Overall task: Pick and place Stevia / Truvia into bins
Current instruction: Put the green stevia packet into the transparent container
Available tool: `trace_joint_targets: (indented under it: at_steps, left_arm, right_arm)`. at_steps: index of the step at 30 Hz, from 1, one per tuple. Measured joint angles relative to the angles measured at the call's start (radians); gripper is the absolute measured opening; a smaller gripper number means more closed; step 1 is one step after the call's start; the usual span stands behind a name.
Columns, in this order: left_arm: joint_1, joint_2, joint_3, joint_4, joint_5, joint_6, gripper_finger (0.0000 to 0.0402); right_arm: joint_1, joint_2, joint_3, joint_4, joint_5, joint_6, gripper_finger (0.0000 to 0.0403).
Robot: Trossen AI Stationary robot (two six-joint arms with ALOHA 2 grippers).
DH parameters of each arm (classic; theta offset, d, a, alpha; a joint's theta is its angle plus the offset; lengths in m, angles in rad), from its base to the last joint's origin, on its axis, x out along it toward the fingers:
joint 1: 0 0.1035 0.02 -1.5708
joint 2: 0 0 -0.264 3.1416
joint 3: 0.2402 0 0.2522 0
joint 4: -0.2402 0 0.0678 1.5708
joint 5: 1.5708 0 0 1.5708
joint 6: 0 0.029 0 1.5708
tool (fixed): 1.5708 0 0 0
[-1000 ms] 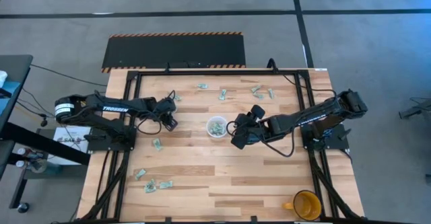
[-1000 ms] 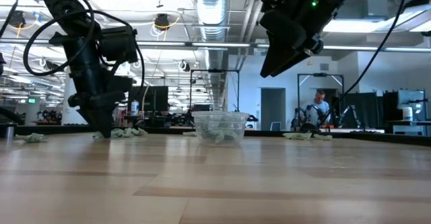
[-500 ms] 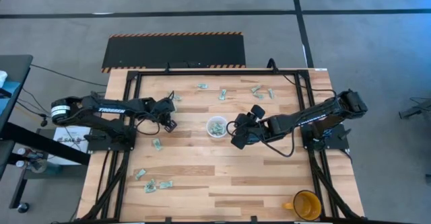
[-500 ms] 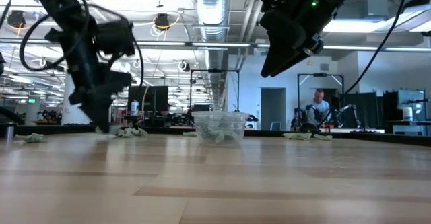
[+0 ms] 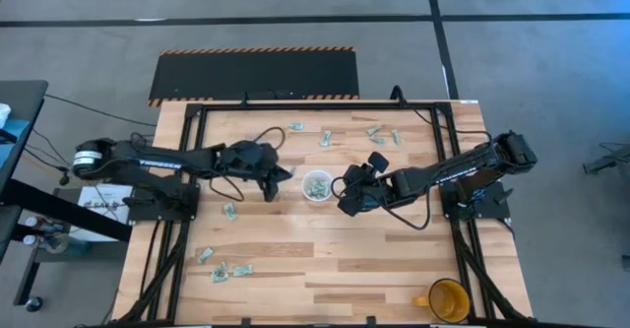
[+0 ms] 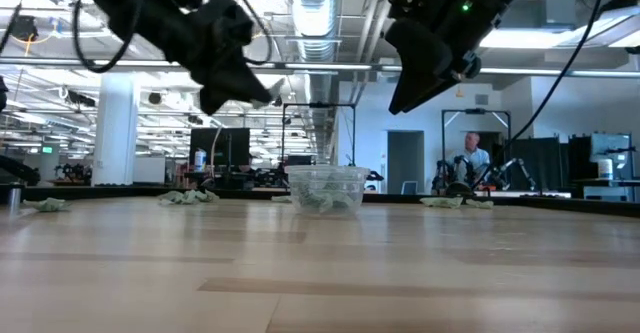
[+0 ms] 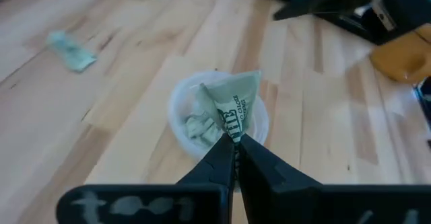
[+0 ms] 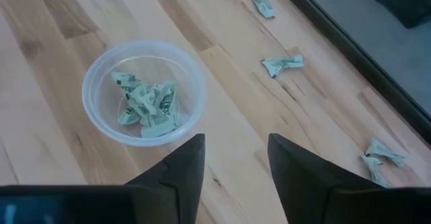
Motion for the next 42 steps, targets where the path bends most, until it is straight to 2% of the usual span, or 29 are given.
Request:
trace_joint_targets:
  at_steps: [4,10,16,27,36,38,42]
  left_arm:
    - [-0.016,0.146,0.115,-0.044,0.022,0.087,0.0000]
    - [-0.017,0.353,0.309,-0.231,0.037,0.199,0.0000]
    - [-0.017,0.476,0.421,-0.324,0.036,0.245,0.0000]
    - [-0.017,0.472,0.426,-0.323,0.040,0.272,0.0006]
    - [-0.013,0.471,0.426,-0.328,0.022,0.298,0.0090]
    - [-0.005,0.462,0.434,-0.382,0.020,0.295,0.0109]
    - [0.027,0.416,0.487,-0.612,0.016,0.269,0.0134]
  right_arm:
    - [-0.002,0.000,0.000,-0.006,0.000,0.000,0.0150]
    - [0.001,0.000,0.000,-0.030,0.006,0.011,0.0144]
    - [0.011,0.000,0.000,-0.097,0.048,0.073,0.0137]
    - [0.014,0.000,0.000,-0.125,0.059,0.105,0.0134]
    - [0.014,0.000,0.000,-0.121,0.059,0.105,0.0133]
    - [0.014,0.000,0.000,-0.121,0.059,0.105,0.0134]
    - [0.014,0.000,0.000,-0.121,0.059,0.105,0.0134]
